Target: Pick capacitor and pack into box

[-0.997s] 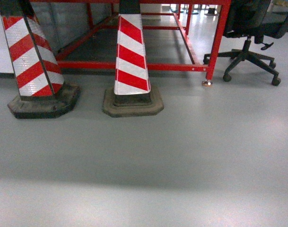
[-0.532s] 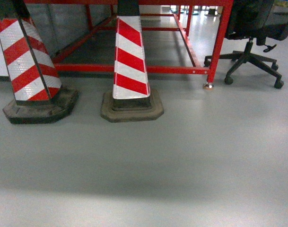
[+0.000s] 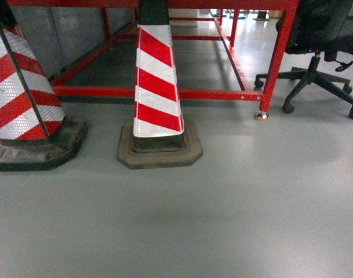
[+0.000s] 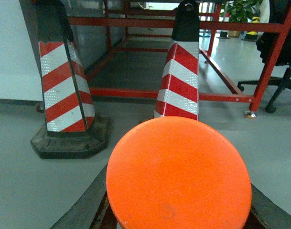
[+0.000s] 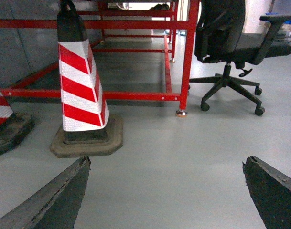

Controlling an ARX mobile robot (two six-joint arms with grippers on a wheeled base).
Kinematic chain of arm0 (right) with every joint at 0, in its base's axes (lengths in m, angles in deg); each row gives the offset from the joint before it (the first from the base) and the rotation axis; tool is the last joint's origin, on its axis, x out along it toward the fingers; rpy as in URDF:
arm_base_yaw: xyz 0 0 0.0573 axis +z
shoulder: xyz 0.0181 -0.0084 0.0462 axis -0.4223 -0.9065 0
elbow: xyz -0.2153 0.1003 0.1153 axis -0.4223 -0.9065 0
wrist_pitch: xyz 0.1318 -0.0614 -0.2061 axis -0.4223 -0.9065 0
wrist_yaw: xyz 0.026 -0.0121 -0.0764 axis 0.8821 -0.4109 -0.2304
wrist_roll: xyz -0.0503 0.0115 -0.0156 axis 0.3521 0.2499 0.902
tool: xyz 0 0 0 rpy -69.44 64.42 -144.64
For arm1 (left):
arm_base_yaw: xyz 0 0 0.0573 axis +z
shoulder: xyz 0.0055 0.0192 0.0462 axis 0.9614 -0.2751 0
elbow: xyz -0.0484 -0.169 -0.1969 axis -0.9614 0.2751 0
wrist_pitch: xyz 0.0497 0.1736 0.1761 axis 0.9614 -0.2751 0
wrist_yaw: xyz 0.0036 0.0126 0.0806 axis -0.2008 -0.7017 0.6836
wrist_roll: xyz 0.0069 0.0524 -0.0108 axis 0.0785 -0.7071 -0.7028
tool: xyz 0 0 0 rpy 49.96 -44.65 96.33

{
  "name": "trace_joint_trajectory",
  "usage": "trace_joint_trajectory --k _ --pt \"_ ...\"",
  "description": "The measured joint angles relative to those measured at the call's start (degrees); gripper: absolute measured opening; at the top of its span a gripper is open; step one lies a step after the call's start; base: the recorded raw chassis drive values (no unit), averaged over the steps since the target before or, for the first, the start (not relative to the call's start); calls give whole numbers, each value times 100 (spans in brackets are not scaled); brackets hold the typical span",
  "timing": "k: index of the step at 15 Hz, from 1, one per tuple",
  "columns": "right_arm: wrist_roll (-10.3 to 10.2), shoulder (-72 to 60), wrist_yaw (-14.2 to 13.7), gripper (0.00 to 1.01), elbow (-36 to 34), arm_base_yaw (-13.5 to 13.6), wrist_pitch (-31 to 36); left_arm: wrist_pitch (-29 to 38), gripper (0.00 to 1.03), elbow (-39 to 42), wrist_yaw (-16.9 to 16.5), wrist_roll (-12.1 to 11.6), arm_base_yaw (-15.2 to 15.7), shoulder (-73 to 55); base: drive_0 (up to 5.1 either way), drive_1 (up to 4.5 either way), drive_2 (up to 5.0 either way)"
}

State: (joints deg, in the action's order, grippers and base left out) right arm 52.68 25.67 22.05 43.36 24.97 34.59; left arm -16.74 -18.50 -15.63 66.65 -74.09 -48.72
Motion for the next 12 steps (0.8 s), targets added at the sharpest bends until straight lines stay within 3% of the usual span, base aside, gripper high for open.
trace_joint_trajectory --k 12 --pt "0 0 0 98 0 0 -7 4 44 0 2 0 0 0 1 402 -400"
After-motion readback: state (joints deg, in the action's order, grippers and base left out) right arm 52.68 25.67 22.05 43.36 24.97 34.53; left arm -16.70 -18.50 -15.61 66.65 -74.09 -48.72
